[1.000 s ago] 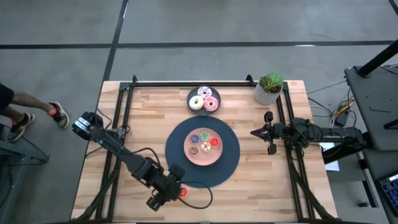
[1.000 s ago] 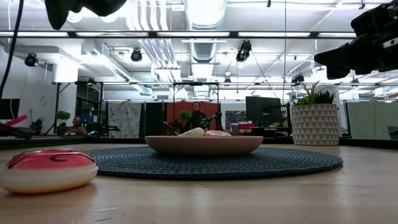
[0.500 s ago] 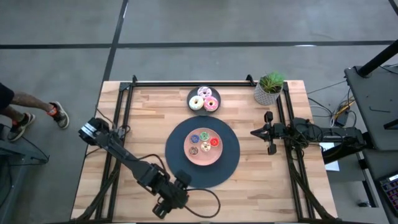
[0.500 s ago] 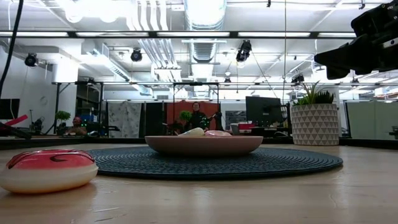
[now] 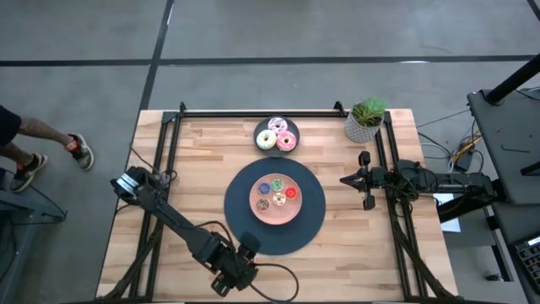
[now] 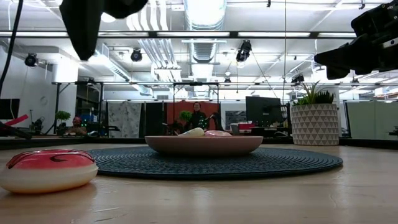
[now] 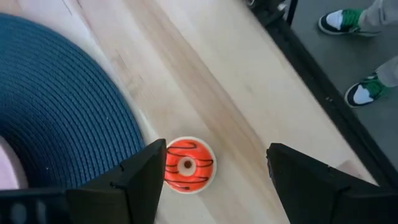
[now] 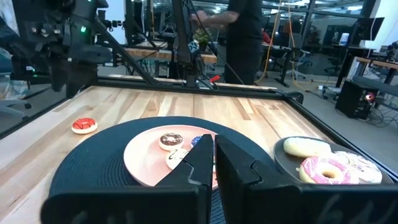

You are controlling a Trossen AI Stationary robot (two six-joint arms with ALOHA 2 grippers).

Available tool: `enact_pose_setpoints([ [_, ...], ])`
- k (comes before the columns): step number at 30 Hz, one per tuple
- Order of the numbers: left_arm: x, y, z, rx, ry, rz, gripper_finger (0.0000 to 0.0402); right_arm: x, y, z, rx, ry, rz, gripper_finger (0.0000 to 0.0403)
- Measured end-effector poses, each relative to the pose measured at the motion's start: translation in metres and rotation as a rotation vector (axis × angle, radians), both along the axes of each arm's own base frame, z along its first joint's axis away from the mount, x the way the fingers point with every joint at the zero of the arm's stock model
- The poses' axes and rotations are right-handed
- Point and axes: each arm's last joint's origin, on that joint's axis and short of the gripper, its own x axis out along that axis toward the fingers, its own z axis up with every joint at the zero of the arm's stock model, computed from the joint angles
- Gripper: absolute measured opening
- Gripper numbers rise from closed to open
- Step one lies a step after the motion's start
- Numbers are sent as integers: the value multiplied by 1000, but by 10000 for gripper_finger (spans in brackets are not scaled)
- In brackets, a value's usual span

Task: Pick & Place donuts
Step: Put the small orange donut on the pink plate

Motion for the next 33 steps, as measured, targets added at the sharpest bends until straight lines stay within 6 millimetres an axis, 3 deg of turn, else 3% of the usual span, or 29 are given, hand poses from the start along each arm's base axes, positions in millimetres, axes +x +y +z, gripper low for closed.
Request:
enact_pose_setpoints([
  [19,19,9,-42,55,96,99,250,0,0,0,0,1,1,8],
  [33,13,15,-60,81,150,125,250,0,0,0,0,1,1,8],
])
